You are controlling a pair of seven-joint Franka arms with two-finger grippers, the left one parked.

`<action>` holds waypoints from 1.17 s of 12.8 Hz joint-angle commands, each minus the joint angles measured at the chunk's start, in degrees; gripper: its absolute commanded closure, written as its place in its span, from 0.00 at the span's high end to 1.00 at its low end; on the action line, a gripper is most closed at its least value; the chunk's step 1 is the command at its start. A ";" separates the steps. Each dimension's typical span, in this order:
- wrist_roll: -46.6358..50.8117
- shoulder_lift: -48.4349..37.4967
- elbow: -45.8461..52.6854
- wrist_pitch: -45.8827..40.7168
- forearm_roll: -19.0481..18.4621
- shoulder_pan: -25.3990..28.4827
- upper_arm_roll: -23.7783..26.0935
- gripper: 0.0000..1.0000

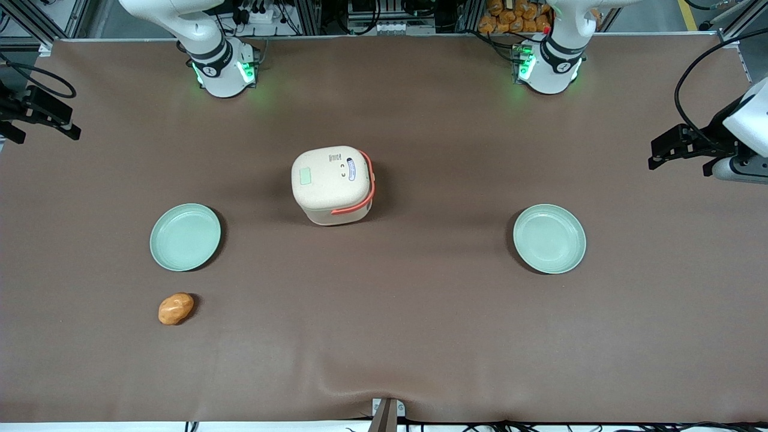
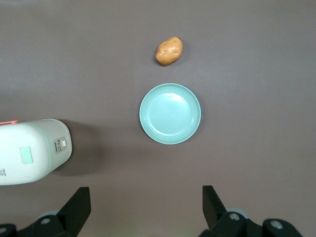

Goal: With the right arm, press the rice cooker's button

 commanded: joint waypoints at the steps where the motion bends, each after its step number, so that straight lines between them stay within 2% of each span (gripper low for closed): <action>1: 0.06 -0.29 0.79 -0.44 1.66 0.37 -0.20 1.00; 3: 0.06 -0.21 0.79 -0.35 2.27 0.46 -0.20 1.00; 5: 0.06 -0.21 0.53 -0.44 5.87 0.55 -0.20 1.00; 7: 0.06 0.06 0.09 -0.44 6.06 1.95 0.32 1.00; 9: 1.10 1.11 0.00 0.70 5.97 1.96 4.62 1.00; 11: 6.36 1.37 -0.09 1.50 5.88 3.79 6.73 1.00; 13: 11.11 1.90 -0.09 2.37 5.27 5.91 8.57 0.85; 15: 14.02 2.60 -0.18 3.08 5.18 6.17 11.74 0.55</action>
